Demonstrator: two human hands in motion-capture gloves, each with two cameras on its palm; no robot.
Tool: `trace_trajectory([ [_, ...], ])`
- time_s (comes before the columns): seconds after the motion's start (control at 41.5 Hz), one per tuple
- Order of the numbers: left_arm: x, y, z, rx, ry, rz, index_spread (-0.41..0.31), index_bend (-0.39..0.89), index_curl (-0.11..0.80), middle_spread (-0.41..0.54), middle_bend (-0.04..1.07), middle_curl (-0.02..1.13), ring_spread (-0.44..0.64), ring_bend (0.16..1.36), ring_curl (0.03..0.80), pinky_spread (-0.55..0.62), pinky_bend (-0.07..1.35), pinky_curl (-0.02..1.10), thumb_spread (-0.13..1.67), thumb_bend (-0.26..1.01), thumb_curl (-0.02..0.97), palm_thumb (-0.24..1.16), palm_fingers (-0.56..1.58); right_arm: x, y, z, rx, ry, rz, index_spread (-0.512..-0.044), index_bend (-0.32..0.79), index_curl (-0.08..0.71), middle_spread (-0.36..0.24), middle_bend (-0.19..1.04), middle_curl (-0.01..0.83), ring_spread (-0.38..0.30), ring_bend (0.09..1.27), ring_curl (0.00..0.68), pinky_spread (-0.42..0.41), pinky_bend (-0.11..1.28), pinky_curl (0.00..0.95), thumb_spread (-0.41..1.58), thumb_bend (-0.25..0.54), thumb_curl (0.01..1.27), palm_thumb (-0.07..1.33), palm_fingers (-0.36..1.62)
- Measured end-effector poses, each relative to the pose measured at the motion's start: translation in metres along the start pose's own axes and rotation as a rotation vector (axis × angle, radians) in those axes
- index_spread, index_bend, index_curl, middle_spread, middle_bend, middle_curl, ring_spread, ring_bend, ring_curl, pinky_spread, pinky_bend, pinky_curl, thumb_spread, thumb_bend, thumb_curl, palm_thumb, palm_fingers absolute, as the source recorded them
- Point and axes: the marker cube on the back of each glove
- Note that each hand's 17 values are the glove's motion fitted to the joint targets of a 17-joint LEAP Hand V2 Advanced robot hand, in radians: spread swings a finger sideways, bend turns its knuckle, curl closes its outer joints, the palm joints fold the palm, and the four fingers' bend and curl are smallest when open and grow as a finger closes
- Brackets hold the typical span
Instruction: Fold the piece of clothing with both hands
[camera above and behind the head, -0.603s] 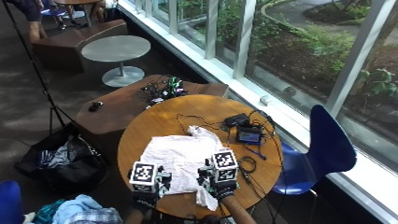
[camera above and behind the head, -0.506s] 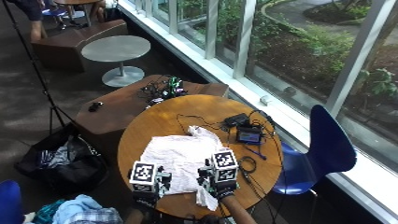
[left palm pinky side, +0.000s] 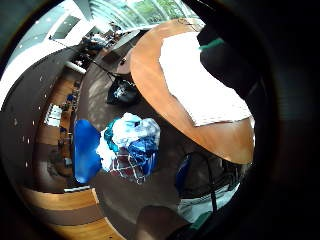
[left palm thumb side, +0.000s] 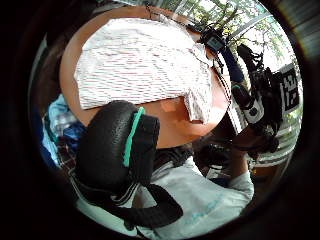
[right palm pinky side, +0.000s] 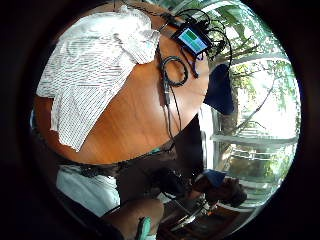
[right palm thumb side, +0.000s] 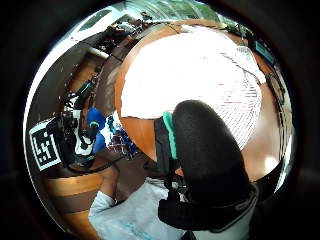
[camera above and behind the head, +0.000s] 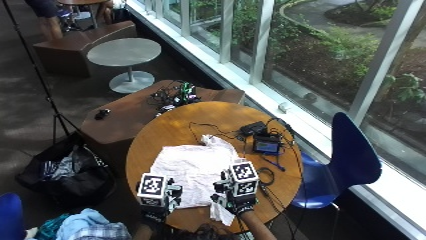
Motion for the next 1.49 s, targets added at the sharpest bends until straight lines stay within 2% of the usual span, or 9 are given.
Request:
trace_trajectory([
  [0.41, -0.027, -0.013, 0.131, -0.18, -0.01, 0.059, -0.079, 0.11, 0.192, -0.046, 0.21, 0.36, 0.05, 0.58, 0.311, 0.18, 0.56, 0.32, 1.13, -0.02, 0.239, 0.17, 0.42, 0.035, -0.015, 0.096, -0.223, -0.153, -0.043, -0.332, 0.14, 0.2, 0.031, 0.19, 0.253, 0.156, 0.32, 0.203, 0.225, 0.56, 0.319, 1.12, 0.046, 0.26, 0.35, 0.04],
  [0.53, -0.031, -0.006, 0.112, 0.023, -0.062, 0.061, -0.115, 0.19, 0.241, -0.081, 0.19, 0.35, 0.02, 0.53, 0.293, 0.17, 0.5, 0.3, 1.17, -0.01, 0.246, 0.19, 0.5, 0.043, -0.018, 0.09, -0.114, -0.181, -0.077, -0.327, 0.19, 0.225, 0.002, 0.21, 0.272, 0.096, 0.33, 0.203, 0.203, 0.47, 0.293, 1.11, 0.052, 0.28, 0.43, 0.18],
  [0.555, -0.032, -0.005, 0.106, 0.084, -0.092, 0.064, -0.147, 0.3, 0.285, -0.121, 0.21, 0.37, -0.03, 0.52, 0.298, 0.13, 0.47, 0.3, 1.2, 0.03, 0.257, 0.26, 0.65, 0.044, -0.018, 0.088, -0.069, -0.171, -0.082, -0.334, 0.37, 0.302, -0.03, 0.24, 0.29, 0.054, 0.35, 0.224, 0.182, 0.4, 0.282, 1.17, 0.149, 0.31, 0.59, 0.4],
  [0.627, -0.042, -0.003, 0.086, 0.247, -0.22, 0.076, -0.222, 0.37, 0.318, -0.206, 0.28, 0.38, -0.18, 0.55, 0.29, -0.02, 0.42, 0.28, 1.21, 0.12, 0.305, 0.46, 1.08, 0.05, -0.018, 0.084, 0.034, -0.126, -0.109, -0.311, 0.47, 0.327, -0.061, 0.26, 0.306, -0.006, 0.38, 0.231, 0.136, 0.34, 0.26, 1.2, 0.231, 0.35, 0.75, 0.73],
  [0.651, -0.042, -0.001, 0.081, 0.266, -0.227, 0.089, -0.223, 0.34, 0.314, -0.21, 0.23, 0.36, -0.19, 0.52, 0.266, -0.02, 0.41, 0.26, 1.21, 0.12, 0.302, 0.45, 1.02, 0.05, -0.016, 0.081, 0.042, -0.11, -0.127, -0.313, 0.43, 0.304, -0.063, 0.22, 0.291, -0.008, 0.32, 0.2, 0.146, 0.32, 0.243, 1.2, 0.209, 0.34, 0.72, 0.6],
  [0.82, -0.048, 0.003, 0.034, 0.249, -0.186, 0.212, -0.302, 0.29, 0.354, -0.313, 0.38, 0.46, -0.34, 0.59, 0.353, -0.2, 0.38, 0.32, 1.15, 0.13, 0.343, 0.59, 1.26, 0.046, 0.006, 0.036, -0.114, -0.028, -0.289, -0.272, 0.3, 0.345, -0.119, 0.34, 0.362, -0.134, 0.53, 0.315, -0.005, 0.27, 0.272, 1.17, 0.294, 0.38, 0.94, 1.12],
  [1.013, -0.055, -0.072, 0.009, -0.176, -0.073, 0.2, -0.339, 0.26, 0.386, -0.357, 0.4, 0.48, -0.4, 0.67, 0.396, -0.27, 0.35, 0.35, 1.11, 0.09, 0.362, 0.65, 1.32, 0.053, -0.088, -0.054, -0.241, -0.289, -0.323, -0.265, 0.18, 0.367, -0.151, 0.29, 0.385, -0.2, 0.63, 0.391, -0.114, 0.32, 0.325, 1.12, 0.272, 0.38, 1.0, 1.23],
  [1.205, -0.06, -0.171, 0.026, -0.371, -0.055, 0.104, -0.354, 0.25, 0.415, -0.375, 0.42, 0.48, -0.41, 0.7, 0.413, -0.29, 0.31, 0.37, 1.1, 0.05, 0.37, 0.69, 1.32, 0.061, -0.218, -0.034, -0.292, -0.463, -0.216, -0.264, 0.14, 0.361, -0.159, 0.27, 0.404, -0.224, 0.66, 0.417, -0.17, 0.38, 0.357, 1.07, 0.237, 0.38, 1.04, 1.24],
  [1.495, -0.069, -0.2, 0.106, -0.486, -0.034, 0.024, -0.357, 0.23, 0.448, -0.381, 0.46, 0.5, -0.42, 0.73, 0.431, -0.28, 0.24, 0.38, 1.12, 0.01, 0.371, 0.73, 1.31, 0.06, -0.245, -0.004, -0.168, -0.426, -0.124, -0.25, 0.11, 0.335, -0.148, 0.28, 0.433, -0.211, 0.71, 0.445, -0.241, 0.47, 0.388, 1.03, 0.185, 0.38, 1.08, 1.24],
])
